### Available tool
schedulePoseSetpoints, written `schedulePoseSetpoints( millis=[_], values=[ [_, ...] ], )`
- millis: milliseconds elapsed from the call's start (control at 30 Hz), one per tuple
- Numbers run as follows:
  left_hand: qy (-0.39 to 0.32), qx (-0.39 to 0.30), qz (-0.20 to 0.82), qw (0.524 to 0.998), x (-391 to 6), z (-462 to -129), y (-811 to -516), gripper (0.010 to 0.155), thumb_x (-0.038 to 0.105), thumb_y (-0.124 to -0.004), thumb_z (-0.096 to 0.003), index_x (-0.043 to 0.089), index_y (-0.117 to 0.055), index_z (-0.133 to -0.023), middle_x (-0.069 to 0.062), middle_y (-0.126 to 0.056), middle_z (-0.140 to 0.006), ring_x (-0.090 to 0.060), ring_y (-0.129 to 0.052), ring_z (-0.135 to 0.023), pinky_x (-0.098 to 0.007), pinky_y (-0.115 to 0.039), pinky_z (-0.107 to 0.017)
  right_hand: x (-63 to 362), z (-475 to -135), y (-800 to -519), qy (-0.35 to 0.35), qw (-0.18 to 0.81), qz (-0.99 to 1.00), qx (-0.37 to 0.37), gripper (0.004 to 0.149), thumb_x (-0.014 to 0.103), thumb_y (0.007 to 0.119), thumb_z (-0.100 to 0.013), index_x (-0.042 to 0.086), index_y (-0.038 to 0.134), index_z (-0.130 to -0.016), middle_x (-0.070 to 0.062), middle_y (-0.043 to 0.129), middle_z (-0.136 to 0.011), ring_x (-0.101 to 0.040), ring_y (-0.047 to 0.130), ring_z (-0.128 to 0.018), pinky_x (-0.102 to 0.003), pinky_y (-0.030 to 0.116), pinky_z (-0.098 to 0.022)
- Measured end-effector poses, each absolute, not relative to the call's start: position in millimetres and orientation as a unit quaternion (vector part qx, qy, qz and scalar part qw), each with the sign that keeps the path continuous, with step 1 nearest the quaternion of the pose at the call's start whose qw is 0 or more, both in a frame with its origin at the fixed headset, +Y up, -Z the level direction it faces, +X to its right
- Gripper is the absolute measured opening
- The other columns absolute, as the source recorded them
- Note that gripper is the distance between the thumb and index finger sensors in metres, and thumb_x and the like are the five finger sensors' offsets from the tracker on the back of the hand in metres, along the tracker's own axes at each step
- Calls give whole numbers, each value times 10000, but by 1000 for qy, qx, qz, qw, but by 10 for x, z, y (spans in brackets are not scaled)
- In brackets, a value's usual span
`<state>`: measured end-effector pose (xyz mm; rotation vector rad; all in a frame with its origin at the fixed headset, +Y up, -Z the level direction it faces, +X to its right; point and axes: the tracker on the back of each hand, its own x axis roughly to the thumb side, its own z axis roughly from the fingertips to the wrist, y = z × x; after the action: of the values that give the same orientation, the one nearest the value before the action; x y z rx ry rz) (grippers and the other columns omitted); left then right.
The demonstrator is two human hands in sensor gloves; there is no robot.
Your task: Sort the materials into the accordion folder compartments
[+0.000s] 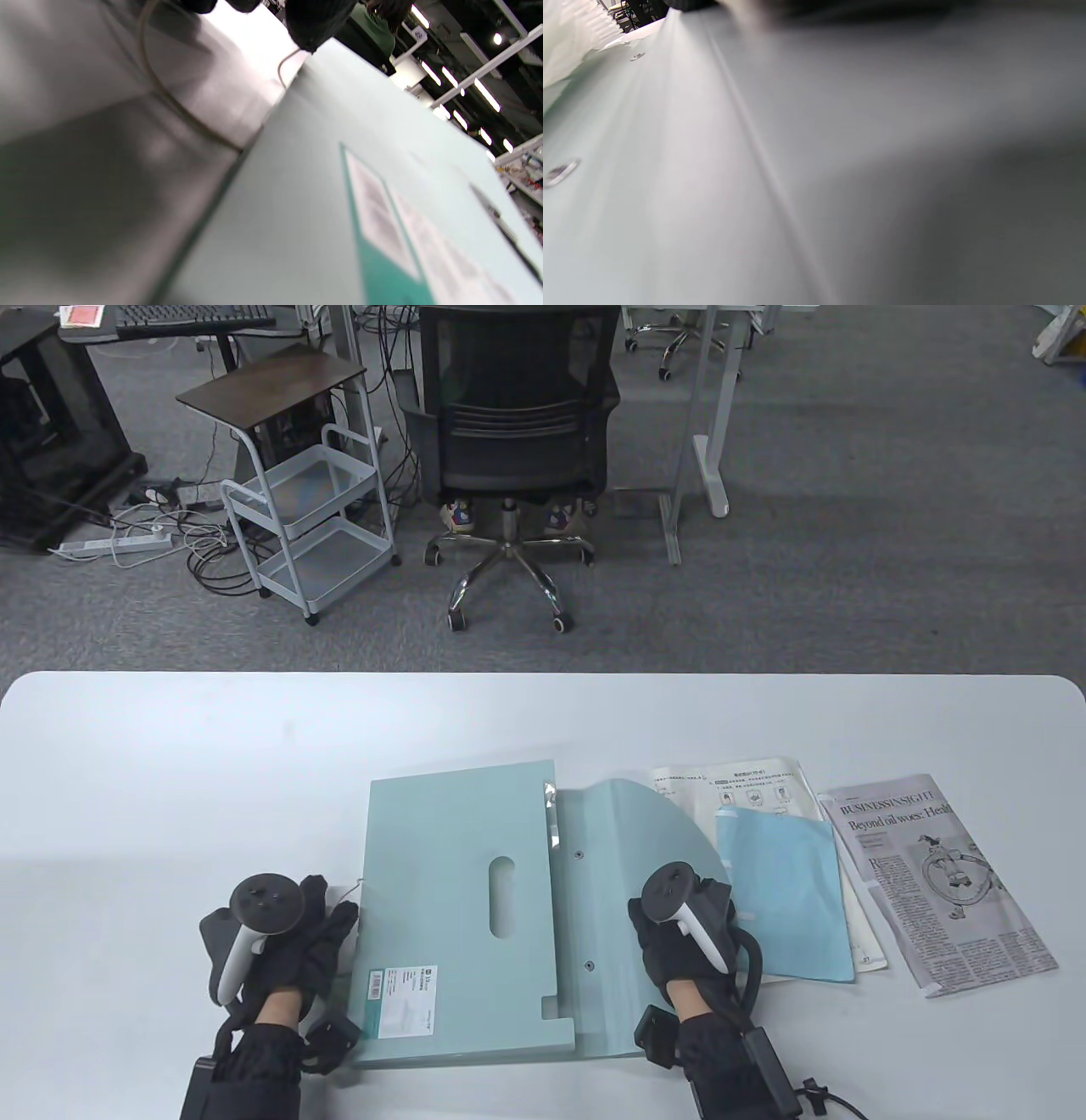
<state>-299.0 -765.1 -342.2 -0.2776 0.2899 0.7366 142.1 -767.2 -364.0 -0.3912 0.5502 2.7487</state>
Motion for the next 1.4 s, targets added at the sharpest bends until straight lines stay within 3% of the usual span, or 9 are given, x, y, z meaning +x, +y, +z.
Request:
schedulePoseSetpoints(
  millis=[100, 233, 467, 633, 800, 1000, 1400],
  values=[
    [148, -94, 355, 918, -3011, -3387, -7494, 699, 389, -589, -722, -12, -292, -1213, -356, -332, -1237, -646, -315, -1097, -747, -344, -728, 1425, -3635, -7674, 191, 157, 959, -137, 751, 496, 351, -650, 1, 63, -1136, -333, -4, -1134, -614, 147, -987, -709, 316, -664],
    [139, -23, 300, 944, -2904, -3329, -7199, 660, 381, -572, -728, -6, -325, -1203, -319, -392, -1234, -607, -400, -1107, -683, -392, -755, 1430, -3631, -7675, 195, 161, 958, -137, 747, 495, 346, -651, 5, 54, -1133, -328, -9, -1131, -607, 134, -987, -707, 303, -665],
    [48, 34, 265, 962, -2380, -3251, -6791, 659, 390, -563, -734, -18, -335, -1200, -324, -432, -1214, -610, -524, -1079, -696, -464, -751, 1448, -3627, -7681, 206, 169, 954, -140, 739, 496, 335, -651, 21, 27, -1127, -299, -50, -1123, -592, 95, -984, -703, 275, -667],
    [-22, -12, 290, 957, -1866, -3269, -6771, 711, 415, -559, -737, -31, -269, -1209, -347, -369, -1228, -635, -463, -1093, -731, -436, -743, 1463, -3634, -7680, 210, 177, 951, -140, 743, 498, 346, -654, 25, 21, -1126, -296, -60, -1121, -592, 80, -979, -706, 266, -664],
    [-52, -99, 254, 961, -1325, -3412, -6936, 732, 390, -555, -742, -54, -202, -1205, -386, -226, -1239, -677, -280, -1100, -785, -351, -716, 1447, -3629, -7682, 204, 165, 955, -139, 743, 495, 340, -653, 18, 29, -1129, -309, -48, -1124, -600, 94, -981, -709, 277, -664],
    [-34, -197, 191, 961, -844, -3608, -7174, 803, 388, -535, -749, -104, -56, -1165, -449, -33, -1181, -737, -88, -1019, -810, -267, -686, 1446, -3630, -7688, 202, 162, 956, -140, 743, 497, 337, -653, 19, 30, -1131, -310, -45, -1125, -600, 94, -981, -709, 276, -665],
    [6, -240, 92, 967, -350, -3806, -7302, 992, 470, -583, -733, -132, 126, -1079, -469, 96, -1122, -792, 7, -935, -836, -215, -655, 1445, -3627, -7685, 197, 156, 958, -139, 743, 500, 334, -652, 19, 38, -1134, -313, -37, -1129, -601, 104, -983, -710, 281, -667]
  ],
)
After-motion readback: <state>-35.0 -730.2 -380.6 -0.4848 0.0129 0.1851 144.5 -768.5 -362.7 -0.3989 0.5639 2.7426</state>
